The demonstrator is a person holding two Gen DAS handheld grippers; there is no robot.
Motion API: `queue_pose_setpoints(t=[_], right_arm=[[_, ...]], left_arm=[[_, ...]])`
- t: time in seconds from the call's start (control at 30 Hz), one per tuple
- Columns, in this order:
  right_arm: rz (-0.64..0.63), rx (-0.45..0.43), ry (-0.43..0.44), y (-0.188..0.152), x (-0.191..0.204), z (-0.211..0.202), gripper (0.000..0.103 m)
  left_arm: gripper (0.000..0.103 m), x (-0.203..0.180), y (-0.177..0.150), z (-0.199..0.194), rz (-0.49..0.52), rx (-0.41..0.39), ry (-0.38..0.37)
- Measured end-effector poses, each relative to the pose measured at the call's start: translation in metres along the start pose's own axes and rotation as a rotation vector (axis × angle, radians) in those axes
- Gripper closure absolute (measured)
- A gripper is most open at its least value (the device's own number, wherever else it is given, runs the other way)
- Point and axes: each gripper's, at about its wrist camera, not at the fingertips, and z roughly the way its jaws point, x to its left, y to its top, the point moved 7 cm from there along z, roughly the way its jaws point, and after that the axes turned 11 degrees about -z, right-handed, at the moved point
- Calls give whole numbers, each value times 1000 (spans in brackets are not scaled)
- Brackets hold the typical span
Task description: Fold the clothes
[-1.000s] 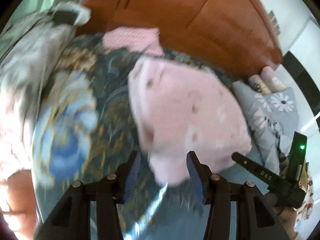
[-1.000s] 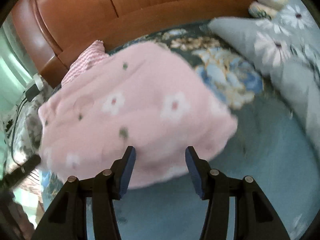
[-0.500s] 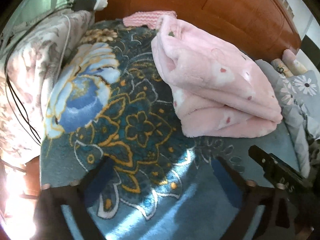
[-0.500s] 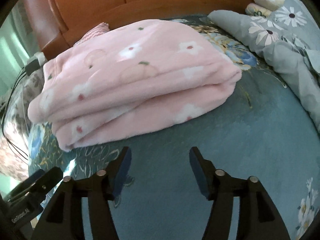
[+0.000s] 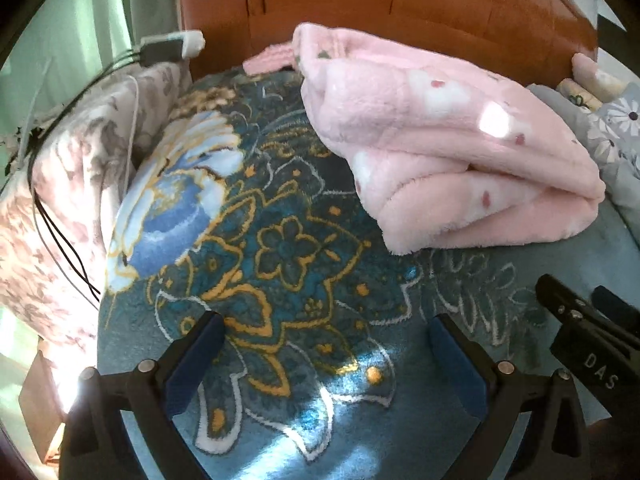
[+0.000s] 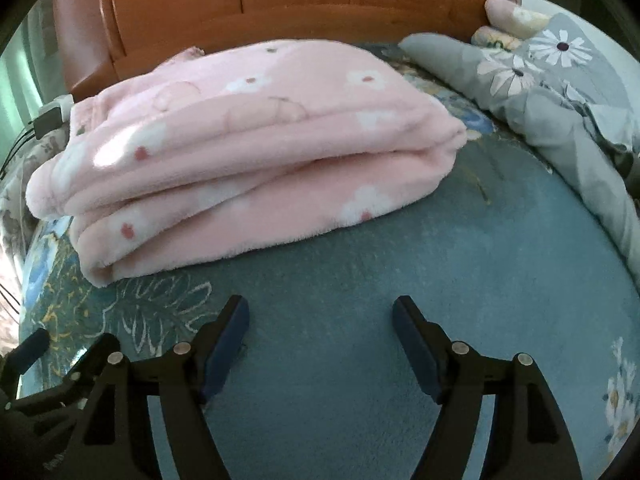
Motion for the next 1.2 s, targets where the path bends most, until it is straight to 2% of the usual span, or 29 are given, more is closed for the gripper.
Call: queue_pose_setpoints(t=[0.1,0.37,1.2], right_arm=[[-7,-6,-5,-2,1,3,13],[-2,-15,-5,-4,0,6,12],[2,-22,-3,-3,-3,10,11]], left_arm=[[0,1,-1,0,-1,-7,-1],[0,0,-3,-4,3,-17,21],[0,2,-1,0,3,-26,14]])
